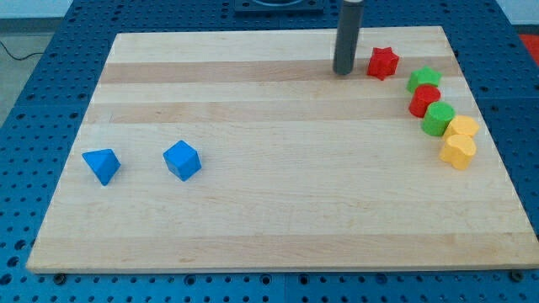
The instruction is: Push red star above green star
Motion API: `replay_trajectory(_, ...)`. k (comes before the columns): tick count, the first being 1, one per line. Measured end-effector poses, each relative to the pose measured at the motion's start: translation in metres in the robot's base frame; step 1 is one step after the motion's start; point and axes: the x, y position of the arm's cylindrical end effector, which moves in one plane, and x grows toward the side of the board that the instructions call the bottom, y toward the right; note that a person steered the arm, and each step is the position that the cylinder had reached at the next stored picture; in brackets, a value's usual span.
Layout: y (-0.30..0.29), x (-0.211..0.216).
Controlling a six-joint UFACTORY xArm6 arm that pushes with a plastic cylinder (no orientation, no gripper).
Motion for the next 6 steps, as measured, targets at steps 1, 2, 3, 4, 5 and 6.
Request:
replay_trajectory(1, 0.034, -0.002)
replay_trajectory(2, 0.055, -0.003)
replay_trajectory(3, 0.066, -0.005)
replay_trajectory(4, 0.067, -0.027)
replay_trajectory(5, 0.08, -0.04)
replay_trajectory(6, 0.103, -0.035)
